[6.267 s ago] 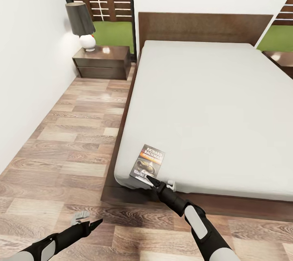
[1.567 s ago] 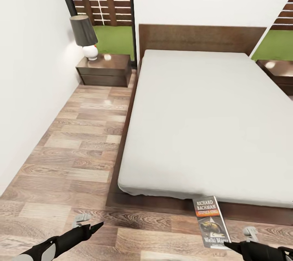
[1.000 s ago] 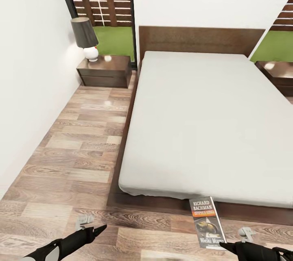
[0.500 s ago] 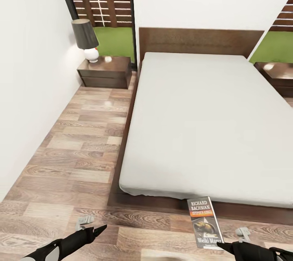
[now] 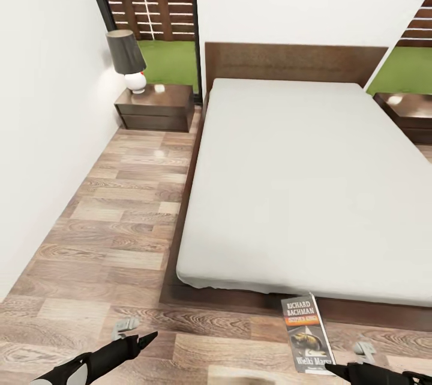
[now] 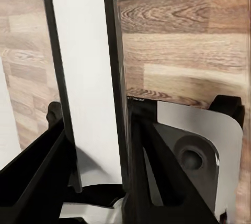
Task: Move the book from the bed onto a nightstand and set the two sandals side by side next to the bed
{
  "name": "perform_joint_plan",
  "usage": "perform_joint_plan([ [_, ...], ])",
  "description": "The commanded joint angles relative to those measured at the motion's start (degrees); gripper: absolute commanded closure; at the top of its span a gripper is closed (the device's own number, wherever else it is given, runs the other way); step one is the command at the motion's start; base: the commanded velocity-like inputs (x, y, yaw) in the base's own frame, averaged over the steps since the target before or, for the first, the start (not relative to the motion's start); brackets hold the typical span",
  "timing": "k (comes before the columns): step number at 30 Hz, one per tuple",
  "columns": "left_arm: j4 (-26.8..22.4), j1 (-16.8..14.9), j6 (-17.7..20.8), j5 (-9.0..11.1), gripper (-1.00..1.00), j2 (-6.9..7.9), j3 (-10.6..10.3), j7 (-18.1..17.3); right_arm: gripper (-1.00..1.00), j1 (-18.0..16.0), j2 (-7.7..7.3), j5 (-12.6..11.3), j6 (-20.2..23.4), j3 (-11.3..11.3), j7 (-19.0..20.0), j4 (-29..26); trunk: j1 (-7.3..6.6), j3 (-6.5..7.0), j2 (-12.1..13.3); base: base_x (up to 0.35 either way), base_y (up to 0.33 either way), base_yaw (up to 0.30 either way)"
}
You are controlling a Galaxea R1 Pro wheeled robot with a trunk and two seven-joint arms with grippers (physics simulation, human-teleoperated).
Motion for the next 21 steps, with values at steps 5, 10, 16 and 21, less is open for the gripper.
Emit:
perform_joint_plan([
  [5, 0.02, -0.03, -0.47, -0.60, -1.00, 0.02, 0.33, -0.06, 1.00, -0.04, -0.05, -0.89, -0.68, 0.11, 0.10, 2.83, -1.10, 0.86, 1.98, 0.000, 0.000, 0.000],
  [10, 0.06, -0.03, -0.47, -0.60, -1.00, 0.02, 0.33, -0.06, 1.00, -0.04, -0.05, -1.00, -4.84, 0.10, 0.31, 3.27, -2.19, 1.76, 3.99, 0.000, 0.000, 0.000],
  [16, 0.05, -0.03, -0.47, -0.60, -1.00, 0.02, 0.33, -0.06, 1.00, -0.04, -0.05, -0.72, -7.12, 0.18, 0.43, 3.39, -3.51, 2.84, 6.39, 0.000, 0.000, 0.000],
  [21, 0.03, -0.03, -0.47, -0.60, -1.00, 0.02, 0.33, -0.06, 1.00, -0.04, -0.05, -0.62, -7.37, 0.19, 0.48, 3.41, -4.61, 3.78, 8.40, 0.000, 0.000, 0.000],
])
